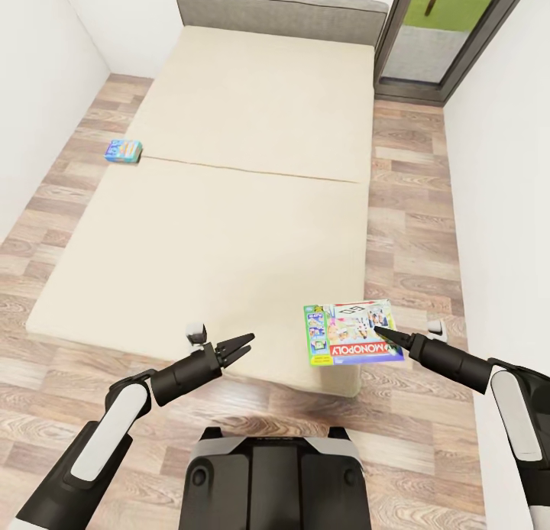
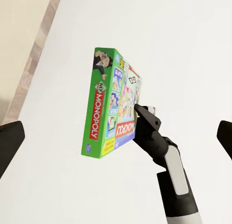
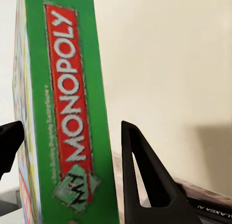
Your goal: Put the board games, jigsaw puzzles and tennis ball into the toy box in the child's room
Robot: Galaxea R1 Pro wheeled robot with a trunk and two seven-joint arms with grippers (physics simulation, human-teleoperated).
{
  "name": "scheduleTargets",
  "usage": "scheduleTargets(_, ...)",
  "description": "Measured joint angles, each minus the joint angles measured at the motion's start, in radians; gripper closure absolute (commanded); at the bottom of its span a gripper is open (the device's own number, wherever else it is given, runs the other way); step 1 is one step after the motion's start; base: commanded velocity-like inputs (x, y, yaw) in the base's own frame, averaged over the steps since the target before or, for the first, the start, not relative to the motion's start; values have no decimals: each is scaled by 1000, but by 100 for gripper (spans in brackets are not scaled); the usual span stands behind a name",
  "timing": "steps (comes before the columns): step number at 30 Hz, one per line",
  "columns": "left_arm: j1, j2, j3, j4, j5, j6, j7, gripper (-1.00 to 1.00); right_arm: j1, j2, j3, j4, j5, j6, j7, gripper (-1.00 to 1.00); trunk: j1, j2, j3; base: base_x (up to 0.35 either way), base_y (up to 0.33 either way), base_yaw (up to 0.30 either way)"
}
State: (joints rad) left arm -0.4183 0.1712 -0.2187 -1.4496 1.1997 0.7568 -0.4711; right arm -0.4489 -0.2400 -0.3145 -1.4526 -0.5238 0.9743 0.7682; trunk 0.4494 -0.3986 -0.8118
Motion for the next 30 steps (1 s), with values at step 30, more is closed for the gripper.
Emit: scheduleTargets(30,0,0,0,1,0,0,0,-100,0,0,0,-3,0,0,0,100,0,0,47,0,0,0)
